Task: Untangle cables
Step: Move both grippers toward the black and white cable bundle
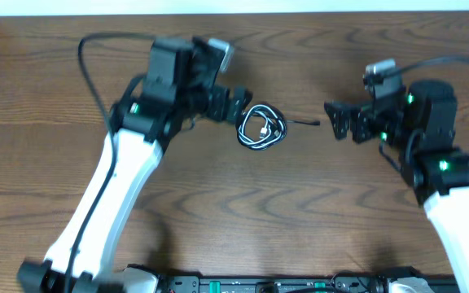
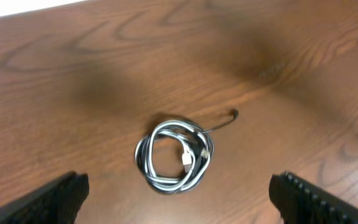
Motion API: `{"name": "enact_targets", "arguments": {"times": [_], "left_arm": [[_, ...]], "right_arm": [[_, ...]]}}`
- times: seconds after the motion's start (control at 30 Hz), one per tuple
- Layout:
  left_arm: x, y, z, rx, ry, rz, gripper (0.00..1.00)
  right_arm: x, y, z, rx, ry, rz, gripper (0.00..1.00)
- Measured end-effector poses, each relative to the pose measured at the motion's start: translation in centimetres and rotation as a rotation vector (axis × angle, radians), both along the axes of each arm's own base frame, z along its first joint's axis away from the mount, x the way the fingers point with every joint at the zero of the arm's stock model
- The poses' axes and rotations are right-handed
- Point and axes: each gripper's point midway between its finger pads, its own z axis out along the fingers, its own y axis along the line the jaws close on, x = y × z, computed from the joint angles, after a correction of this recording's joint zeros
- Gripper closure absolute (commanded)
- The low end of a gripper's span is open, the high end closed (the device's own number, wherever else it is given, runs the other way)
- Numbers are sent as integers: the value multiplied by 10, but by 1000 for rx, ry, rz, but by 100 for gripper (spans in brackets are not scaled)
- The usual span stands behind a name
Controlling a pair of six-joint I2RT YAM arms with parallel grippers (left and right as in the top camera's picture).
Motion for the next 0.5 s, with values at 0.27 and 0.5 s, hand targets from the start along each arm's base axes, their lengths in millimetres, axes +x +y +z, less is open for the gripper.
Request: {"name": "enact_targets", "arguments": {"times": [0.27, 0.5], "left_arm": [[32, -12, -36, 39, 97, -1, 2], [29, -11, -67, 61, 205, 13, 2]], "right_arm": [[30, -2, -16, 38, 63, 28, 1], [33, 17, -49, 106, 172, 114, 4]]}}
